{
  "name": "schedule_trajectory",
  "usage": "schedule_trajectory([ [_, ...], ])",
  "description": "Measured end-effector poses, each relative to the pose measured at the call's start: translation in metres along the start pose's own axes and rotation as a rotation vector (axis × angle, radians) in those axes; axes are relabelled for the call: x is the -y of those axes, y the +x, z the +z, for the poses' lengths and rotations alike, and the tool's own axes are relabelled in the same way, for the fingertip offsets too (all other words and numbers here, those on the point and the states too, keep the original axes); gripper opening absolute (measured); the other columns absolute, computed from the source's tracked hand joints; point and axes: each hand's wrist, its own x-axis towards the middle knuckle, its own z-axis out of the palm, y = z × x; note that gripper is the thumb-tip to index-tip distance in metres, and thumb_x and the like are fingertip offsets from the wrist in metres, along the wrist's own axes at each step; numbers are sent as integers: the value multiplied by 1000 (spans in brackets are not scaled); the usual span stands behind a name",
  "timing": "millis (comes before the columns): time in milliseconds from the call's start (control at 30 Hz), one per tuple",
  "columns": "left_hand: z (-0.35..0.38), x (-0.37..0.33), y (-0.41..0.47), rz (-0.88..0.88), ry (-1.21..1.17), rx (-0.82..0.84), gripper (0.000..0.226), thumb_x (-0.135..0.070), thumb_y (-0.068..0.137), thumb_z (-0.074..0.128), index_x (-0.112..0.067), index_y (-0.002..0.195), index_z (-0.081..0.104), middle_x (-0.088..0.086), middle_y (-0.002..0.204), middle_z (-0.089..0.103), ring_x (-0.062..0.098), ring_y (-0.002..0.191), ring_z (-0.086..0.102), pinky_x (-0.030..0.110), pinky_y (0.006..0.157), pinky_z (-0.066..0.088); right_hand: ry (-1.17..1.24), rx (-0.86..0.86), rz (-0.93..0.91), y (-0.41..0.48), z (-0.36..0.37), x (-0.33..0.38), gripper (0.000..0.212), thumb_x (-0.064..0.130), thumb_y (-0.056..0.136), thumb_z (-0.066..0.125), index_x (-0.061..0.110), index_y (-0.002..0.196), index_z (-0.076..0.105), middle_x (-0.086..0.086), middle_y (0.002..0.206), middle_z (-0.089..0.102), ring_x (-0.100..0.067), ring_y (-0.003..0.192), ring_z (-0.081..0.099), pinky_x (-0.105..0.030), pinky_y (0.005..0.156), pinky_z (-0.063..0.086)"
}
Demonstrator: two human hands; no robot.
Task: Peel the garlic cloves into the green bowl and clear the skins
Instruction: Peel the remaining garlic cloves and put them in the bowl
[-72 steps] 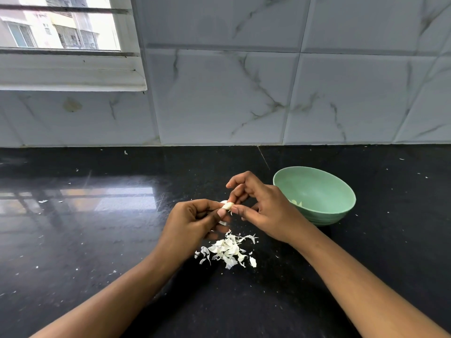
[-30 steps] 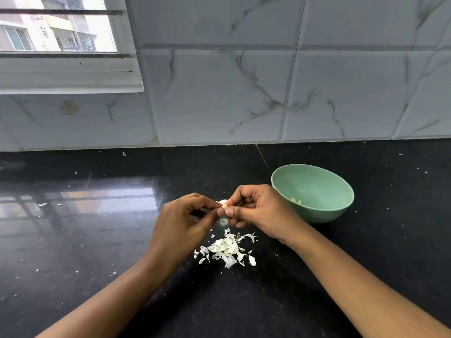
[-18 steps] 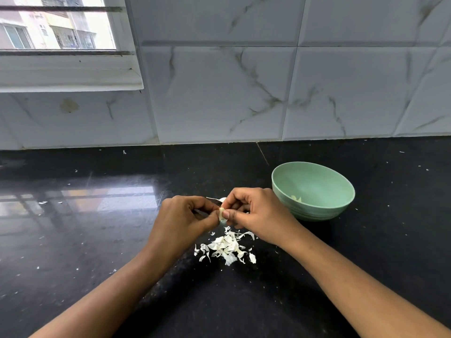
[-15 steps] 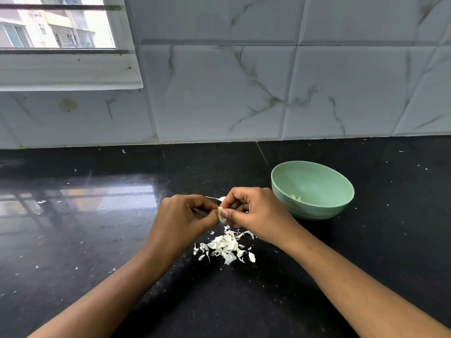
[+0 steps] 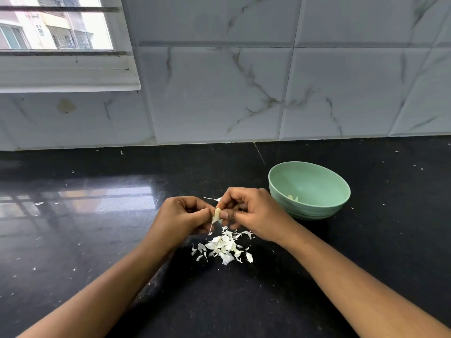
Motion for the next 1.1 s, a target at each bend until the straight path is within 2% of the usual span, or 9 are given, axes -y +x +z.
schedule_trajectory([
  [133,4,0,1,-59,-119,-6,20,4,87,59,-3,70,68,7,53,63,10,46,58,20,48,51,68,-21,16,0,0,1,11,4,84,68,10,93,66,-14,78,70,-21,70,70,-29,61,59],
  [233,4,2,1,6,-100,-37,24,1,83,64,-9,63,72,13,57,65,17,52,58,28,58,51,57,-48,10,0,1,1,12,10,80,75,8,90,68,-9,74,71,-25,68,70,-34,62,60],
  [333,6,3,0,61,-69,-45,18,-2,81,68,-10,65,73,17,61,67,24,58,58,38,68,51,61,-92,0,0,3,1,9,10,78,77,7,83,70,-10,70,71,-27,65,70,-37,62,60],
  [500,7,3,0,59,-59,-49,15,0,82,66,-5,69,71,20,63,67,26,60,58,46,71,50,47,-127,4,-1,9,-1,6,8,79,75,12,80,70,-8,72,72,-22,67,71,-38,66,60],
  [700,7,1,0,-3,-114,-62,20,2,83,64,-7,67,71,17,61,66,27,60,58,38,68,50,92,-185,19,-1,16,0,10,2,76,73,11,76,69,-7,70,71,-11,63,65,-37,70,59],
  [833,9,1,1,-105,-199,-49,19,2,88,57,-3,72,67,10,57,66,14,51,62,28,57,55,183,-181,49,0,16,-2,14,2,76,74,14,75,67,-11,74,72,-28,70,70,-50,73,57],
  [900,9,0,2,-140,-247,-40,19,1,89,56,-2,74,67,7,56,66,8,48,61,21,53,54,215,-170,53,0,16,-3,13,3,76,75,12,77,66,-13,77,72,-32,73,70,-52,75,57],
  [1000,8,0,2,-165,-286,-23,20,0,89,56,-4,73,67,7,60,66,8,49,60,20,53,54,333,-130,98,1,15,-1,13,0,78,73,9,79,64,-18,79,70,-28,75,66,-47,76,58],
  [1100,7,-2,2,-182,-316,-13,21,0,89,55,-4,73,68,6,61,66,8,49,60,21,52,54,462,-92,175,1,13,0,16,-7,80,67,8,80,63,-9,76,69,-20,72,65,-32,68,58],
])
